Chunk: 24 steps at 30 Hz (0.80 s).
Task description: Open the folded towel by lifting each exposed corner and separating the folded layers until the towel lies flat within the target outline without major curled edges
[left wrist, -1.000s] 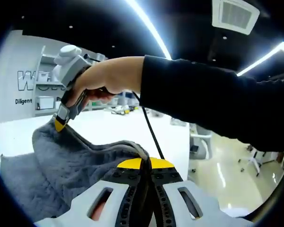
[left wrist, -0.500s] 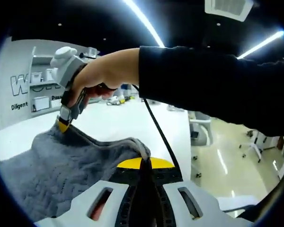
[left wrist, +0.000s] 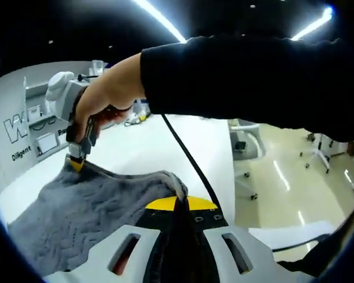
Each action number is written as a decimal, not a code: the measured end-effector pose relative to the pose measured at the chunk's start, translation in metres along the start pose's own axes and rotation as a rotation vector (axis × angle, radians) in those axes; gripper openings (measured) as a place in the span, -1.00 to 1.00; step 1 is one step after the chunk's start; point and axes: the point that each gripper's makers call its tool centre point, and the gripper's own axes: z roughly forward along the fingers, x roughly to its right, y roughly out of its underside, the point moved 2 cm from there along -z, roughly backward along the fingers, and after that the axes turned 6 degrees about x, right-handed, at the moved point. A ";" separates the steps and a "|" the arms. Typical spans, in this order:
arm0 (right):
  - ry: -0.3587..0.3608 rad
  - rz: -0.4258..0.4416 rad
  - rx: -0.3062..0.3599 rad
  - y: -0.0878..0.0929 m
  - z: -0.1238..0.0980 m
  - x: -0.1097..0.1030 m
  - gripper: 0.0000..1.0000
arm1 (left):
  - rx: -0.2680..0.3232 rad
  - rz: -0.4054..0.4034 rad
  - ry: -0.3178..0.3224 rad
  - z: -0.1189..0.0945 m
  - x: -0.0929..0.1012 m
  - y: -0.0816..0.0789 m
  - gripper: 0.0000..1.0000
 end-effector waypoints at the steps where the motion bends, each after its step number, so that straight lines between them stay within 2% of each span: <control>1: 0.002 -0.004 0.002 0.000 0.001 0.001 -0.99 | -0.003 -0.001 0.001 0.000 0.000 0.000 -0.93; 10: 0.027 -0.002 0.001 0.007 0.015 0.015 -0.99 | -0.032 -0.047 0.017 0.004 -0.006 0.004 -0.93; 15: 0.020 -0.011 -0.003 0.012 0.026 0.017 -0.99 | -0.043 -0.045 0.030 0.007 -0.004 0.008 -0.93; 24: 0.031 0.029 0.005 0.008 0.034 0.034 -0.99 | -0.048 -0.060 0.039 0.017 -0.015 0.008 -0.93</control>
